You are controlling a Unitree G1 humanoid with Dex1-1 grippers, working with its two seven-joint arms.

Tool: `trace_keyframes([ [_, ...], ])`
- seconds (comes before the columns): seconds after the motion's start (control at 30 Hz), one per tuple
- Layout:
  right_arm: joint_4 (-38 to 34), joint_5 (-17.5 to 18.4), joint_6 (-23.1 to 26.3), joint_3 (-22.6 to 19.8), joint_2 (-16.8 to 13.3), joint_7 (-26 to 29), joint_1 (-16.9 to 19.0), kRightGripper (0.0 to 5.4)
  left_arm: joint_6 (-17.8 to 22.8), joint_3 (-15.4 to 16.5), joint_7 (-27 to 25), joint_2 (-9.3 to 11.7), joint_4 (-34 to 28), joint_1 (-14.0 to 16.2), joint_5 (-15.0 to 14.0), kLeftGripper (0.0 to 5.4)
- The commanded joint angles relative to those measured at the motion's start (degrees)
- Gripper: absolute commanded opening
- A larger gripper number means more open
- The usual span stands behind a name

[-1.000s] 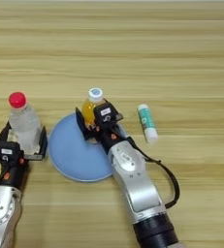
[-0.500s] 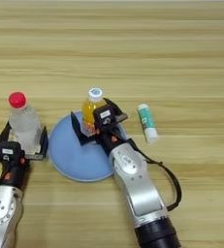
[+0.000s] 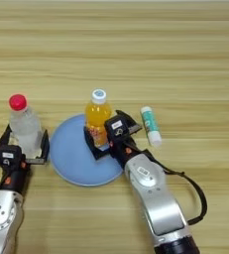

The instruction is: Move the objects on the table

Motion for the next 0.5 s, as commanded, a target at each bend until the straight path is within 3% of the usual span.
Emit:
trace_keyframes([
  [0.03, -1.73, -1.32, 2.84, -1.20, -3.22, 1.29, 1.00, 5.35, -0.31, -0.28, 0.50, -0.35, 0.31, 0.08, 0.74, 5.40],
  [0.2, -1.94, -2.37, 4.99, -1.29, -5.97, 2.27, 1.52, 5.35, -0.33, -0.31, 0.55, -0.37, 0.15, 0.23, 0.72, 5.40],
  [0.5, -3.02, -2.32, 5.42, -0.34, -6.85, 3.93, 1.91, 5.35, -0.32, -0.30, 0.76, -0.32, 0.31, 0.05, 0.72, 5.40],
])
